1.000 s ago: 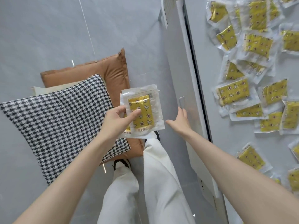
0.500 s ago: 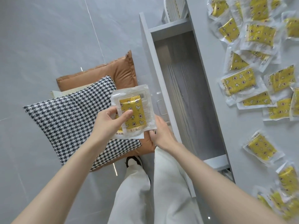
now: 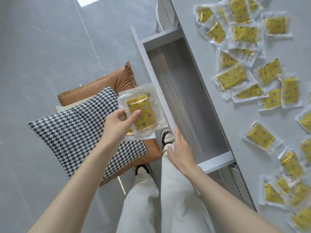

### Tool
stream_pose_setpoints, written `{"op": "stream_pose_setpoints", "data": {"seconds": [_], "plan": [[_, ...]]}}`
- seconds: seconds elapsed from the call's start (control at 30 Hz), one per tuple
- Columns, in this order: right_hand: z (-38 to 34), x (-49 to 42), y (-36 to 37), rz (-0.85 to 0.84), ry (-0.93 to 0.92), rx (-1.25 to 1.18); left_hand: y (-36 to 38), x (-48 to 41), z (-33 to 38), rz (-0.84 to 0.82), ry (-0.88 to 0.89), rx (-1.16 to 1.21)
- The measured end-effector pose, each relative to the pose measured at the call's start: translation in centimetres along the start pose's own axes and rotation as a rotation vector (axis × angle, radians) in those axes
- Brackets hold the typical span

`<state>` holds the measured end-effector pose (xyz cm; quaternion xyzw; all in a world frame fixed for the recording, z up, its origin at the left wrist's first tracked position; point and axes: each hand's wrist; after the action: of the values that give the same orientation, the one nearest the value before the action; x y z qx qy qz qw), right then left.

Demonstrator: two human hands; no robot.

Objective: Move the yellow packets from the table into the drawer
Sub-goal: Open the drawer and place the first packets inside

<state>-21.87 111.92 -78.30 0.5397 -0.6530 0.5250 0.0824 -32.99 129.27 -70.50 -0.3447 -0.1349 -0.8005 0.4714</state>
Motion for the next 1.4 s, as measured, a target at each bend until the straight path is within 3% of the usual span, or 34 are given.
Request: {"op": "stream_pose_setpoints", "data": {"seconds": [0.37,0.47,0.57,0.63,0.73,0.93,1.2,1.4], "plan": [[-0.9,1.1,2.1,-0.057,-0.012,-0.005,-1.0,1.8,-1.0,-0.093,0.069,-0.087],[0.4,2.0,1.1,0.03,0.075,-0.296,0.3,2.2,-1.0,-0.16,0.054,-0.144],[0.0,2.8,-0.4,0.215,0.222,-0.8,1.1,2.0,-1.2,-0.187,0.056,-0.197],[-0.4,3.5,-1.4,0.191,0.263,-1.107,1.6,1.6,-1.3,-0.21,0.047,-0.241],[0.0,4.9,-2.3,0.092,0.235,-1.335,3.8,1.4,-1.5,-0.285,0.039,-0.339],[3.1,4.8,-1.6,0.131,0.283,-1.382,9.1,0.5,-2.2,-0.433,0.066,-0.588],[7.8,2.9,-0.9,0.319,0.63,-1.762,15.1,-4.0,-4.8,-0.487,0.155,-0.801],[10.8,-0.8,2.0,0.556,1.028,-1.457,19.3,-8.0,-7.8,-0.528,0.123,-0.969]]}}
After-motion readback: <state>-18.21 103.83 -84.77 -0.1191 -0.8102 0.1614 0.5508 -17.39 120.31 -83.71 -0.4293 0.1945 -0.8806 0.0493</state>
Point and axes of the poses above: each hand's wrist, its own x-axis away from the middle knuckle, its own y-axis out of the palm, z = x × y
